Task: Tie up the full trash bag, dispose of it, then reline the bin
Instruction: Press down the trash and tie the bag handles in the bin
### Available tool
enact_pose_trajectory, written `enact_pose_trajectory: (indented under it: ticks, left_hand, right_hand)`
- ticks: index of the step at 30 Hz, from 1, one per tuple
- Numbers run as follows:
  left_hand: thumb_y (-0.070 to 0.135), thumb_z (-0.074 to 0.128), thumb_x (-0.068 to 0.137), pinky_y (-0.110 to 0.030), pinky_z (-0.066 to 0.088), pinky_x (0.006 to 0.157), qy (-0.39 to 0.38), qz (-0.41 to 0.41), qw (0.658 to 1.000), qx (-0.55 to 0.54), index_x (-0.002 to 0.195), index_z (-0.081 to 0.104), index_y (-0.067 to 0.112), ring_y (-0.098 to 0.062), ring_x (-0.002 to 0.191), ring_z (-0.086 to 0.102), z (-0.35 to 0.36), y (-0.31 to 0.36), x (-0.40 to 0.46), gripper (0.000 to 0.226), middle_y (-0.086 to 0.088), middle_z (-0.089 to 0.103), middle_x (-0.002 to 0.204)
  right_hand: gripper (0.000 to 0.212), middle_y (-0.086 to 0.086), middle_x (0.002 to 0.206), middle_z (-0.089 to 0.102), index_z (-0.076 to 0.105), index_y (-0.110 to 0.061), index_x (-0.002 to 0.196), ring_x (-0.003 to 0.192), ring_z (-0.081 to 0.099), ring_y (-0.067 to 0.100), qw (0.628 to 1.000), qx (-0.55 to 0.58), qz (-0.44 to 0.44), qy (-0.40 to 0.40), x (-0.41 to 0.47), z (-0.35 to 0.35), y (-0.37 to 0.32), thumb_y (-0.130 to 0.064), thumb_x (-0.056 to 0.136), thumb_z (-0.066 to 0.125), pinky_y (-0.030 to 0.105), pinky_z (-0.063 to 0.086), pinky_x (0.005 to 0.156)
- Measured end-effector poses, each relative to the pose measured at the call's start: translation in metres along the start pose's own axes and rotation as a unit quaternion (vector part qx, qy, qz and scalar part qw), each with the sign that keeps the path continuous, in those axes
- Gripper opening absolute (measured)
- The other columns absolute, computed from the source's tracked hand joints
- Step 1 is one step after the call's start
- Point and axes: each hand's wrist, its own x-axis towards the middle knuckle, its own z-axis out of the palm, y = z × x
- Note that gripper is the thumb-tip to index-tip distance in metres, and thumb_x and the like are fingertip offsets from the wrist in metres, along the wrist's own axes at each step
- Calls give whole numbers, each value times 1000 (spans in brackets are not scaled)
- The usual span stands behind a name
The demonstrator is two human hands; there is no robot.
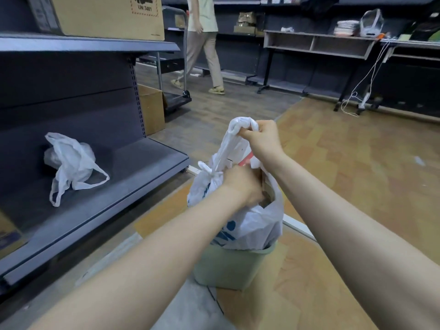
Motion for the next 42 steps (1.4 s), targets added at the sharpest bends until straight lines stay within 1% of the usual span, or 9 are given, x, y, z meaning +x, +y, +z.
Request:
enact_pose_trajectory:
  ticks: [4, 9, 15, 20, 26, 30, 35, 37, 42]
  left_hand:
    - [18, 39, 88, -46, 32, 106, -82, 19, 996, 21, 63, 37, 16, -24, 82, 41, 6, 21, 6, 25, -1, 49, 78]
    - [22, 29, 93, -55, 20, 106, -98, 51, 990, -85, 104, 58, 11, -25, 113, 50, 10, 17, 3, 33, -7, 61, 108]
    - [51, 17, 92, -47, 36, 92, 67, 95, 961, -251, 94, 43, 28, -24, 116, 41, 11, -3, -10, 35, 9, 51, 107]
    - [49, 32, 96, -53, 27, 107, 43, 92, 991, -93, 148, 15, 20, -26, 143, 9, 15, -10, -14, 62, 1, 13, 155]
    - [39, 21, 98, -52, 32, 104, 49, 103, 993, -34, 138, 33, 26, -37, 140, 12, 19, -19, -12, 44, 1, 5, 158]
    - [39, 6, 93, -44, 35, 93, 67, 75, 994, 38, 138, 35, 17, -37, 126, 35, 35, -9, -10, 58, -9, 18, 155]
    - [16, 30, 96, -41, 38, 85, 21, 86, 995, 45, 143, 23, 3, -30, 125, 38, 54, 8, -13, 50, -13, 41, 138]
    - [20, 28, 98, -35, 34, 68, 48, 87, 995, 20, 135, 33, 5, -28, 119, 43, 58, 7, -9, 40, -10, 48, 130]
    - [28, 32, 98, -34, 40, 68, 5, 100, 994, -43, 113, 47, 6, -32, 100, 54, 50, 2, 4, 31, -14, 60, 105]
  right_hand:
    - [35, 7, 75, 44, 55, 21, 77, 72, 41, 18, 999, 28, 19, 28, -6, -10, 6, -13, 74, 65, 28, 32, 64]
    - [26, 7, 64, 38, 56, 11, 67, 58, 34, 13, 1000, 6, -7, 25, -11, -24, 19, -9, 81, 64, 20, 28, 53]
    - [47, 8, 68, 39, 48, 18, 65, 66, 32, 21, 999, 12, -28, -19, -6, -28, 21, -24, 75, 66, 32, 25, 61]
    - [48, 8, 70, 43, 47, 20, 68, 68, 36, 19, 999, 8, -28, -36, -4, -29, 24, -25, 73, 64, 33, 27, 62]
    - [34, 8, 64, 34, 47, 8, 62, 64, 33, 21, 999, -37, -22, 8, -4, -26, 25, -17, 79, 64, 33, 28, 60]
    - [34, 8, 64, 31, 46, 8, 59, 64, 30, 21, 998, -47, -31, 29, -3, -24, 29, -13, 81, 62, 33, 26, 60]
    - [40, 9, 64, 34, 44, 14, 59, 64, 29, 22, 997, -32, -53, 46, -3, -26, 31, -20, 73, 59, 32, 25, 61]
    - [40, 9, 64, 34, 44, 14, 58, 64, 29, 22, 997, -25, -61, 46, -1, -24, 33, -18, 74, 60, 32, 25, 61]
    - [40, 8, 63, 40, 50, 20, 69, 63, 33, 19, 997, -49, -50, 28, -3, -20, 33, -18, 79, 58, 30, 27, 61]
